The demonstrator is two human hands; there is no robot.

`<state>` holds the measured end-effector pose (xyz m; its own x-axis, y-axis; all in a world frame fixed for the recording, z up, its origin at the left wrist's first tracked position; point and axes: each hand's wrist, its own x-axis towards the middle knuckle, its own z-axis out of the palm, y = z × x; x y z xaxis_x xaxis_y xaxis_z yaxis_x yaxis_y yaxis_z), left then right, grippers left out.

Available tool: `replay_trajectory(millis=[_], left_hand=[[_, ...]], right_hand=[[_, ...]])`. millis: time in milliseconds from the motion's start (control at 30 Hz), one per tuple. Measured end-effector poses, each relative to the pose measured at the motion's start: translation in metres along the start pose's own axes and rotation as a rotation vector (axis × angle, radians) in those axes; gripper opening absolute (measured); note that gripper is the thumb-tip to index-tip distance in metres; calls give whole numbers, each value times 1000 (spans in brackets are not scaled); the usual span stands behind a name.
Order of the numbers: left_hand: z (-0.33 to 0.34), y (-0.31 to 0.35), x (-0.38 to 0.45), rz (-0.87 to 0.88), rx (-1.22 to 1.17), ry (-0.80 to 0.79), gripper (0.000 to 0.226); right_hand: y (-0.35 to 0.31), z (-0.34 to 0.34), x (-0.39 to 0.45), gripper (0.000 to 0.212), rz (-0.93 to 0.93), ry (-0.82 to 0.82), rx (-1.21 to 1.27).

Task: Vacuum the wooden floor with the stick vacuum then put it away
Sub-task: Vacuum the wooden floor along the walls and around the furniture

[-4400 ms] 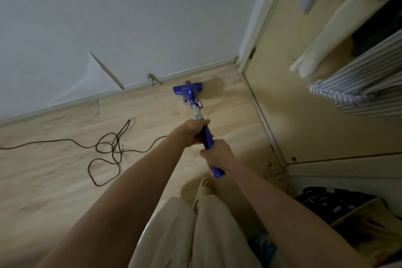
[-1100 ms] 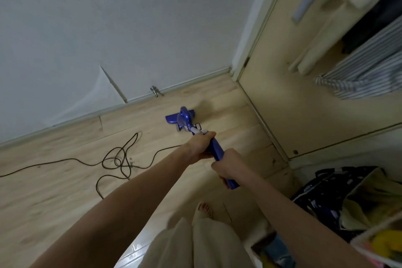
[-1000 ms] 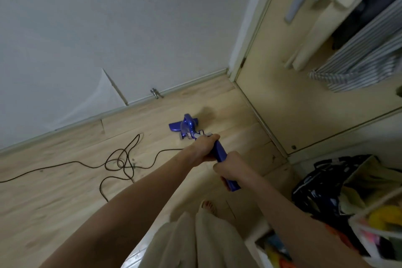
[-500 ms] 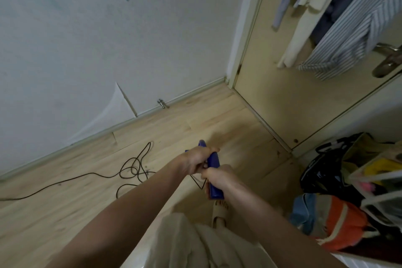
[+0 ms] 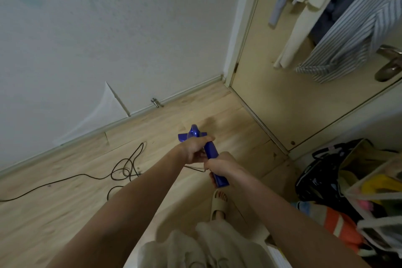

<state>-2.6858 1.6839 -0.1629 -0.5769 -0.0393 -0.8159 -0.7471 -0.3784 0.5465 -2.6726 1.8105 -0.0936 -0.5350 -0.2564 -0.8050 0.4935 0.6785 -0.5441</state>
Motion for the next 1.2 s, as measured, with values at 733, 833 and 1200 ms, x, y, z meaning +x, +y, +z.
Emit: replay_trajectory(millis=[733, 833, 1200], left_hand=[[51, 145, 144, 13, -191, 255, 32], [56, 154, 150, 25, -189, 262, 34], [93, 126, 131, 7, -157, 208, 34]], right_hand=[[-97, -127, 189, 32, -91, -131, -289], [-101, -135, 198, 32, -106, -121, -314], [-60, -162, 167, 24, -93, -103, -350]])
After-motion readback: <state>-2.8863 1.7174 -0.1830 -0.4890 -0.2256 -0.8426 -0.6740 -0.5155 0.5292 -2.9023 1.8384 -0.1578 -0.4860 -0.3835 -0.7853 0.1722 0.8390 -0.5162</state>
